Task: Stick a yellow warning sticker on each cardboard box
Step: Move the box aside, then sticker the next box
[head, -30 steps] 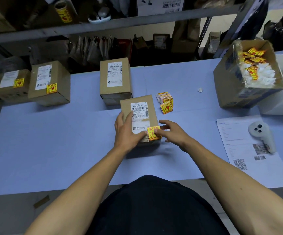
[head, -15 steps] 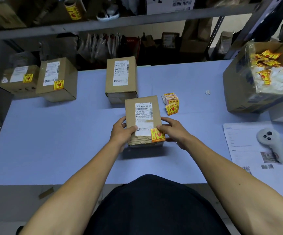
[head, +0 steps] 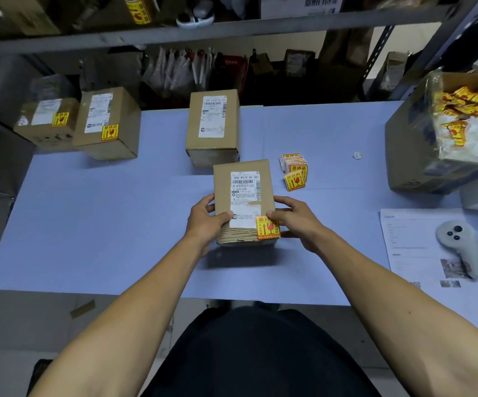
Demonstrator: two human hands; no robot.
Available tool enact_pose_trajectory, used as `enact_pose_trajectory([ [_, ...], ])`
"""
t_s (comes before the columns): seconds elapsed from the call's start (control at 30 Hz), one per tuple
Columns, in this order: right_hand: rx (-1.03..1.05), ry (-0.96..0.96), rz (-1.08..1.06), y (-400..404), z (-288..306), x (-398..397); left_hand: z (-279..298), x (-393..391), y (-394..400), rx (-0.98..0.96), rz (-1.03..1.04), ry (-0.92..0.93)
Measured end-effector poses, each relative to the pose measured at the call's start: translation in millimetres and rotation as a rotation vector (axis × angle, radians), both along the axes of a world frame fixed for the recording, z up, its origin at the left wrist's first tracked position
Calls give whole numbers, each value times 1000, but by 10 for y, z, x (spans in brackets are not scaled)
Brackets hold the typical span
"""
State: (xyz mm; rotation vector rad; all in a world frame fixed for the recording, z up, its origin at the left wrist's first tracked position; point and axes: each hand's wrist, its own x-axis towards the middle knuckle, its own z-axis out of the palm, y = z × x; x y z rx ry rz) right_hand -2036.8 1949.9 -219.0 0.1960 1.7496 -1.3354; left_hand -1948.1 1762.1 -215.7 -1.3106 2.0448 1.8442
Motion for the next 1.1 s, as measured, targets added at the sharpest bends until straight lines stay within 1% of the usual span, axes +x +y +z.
enact_pose_trajectory([
  [0.43,-6,102,15,-433,263,435,160,426,-451,15,6,78],
  [0.83,-17,141,59,-1449,513,1138,352,1180,-1434,14,35,144],
  [1.1,-24,168,62,-2101,610,1333,448,1383,-2103,-4,24,159],
])
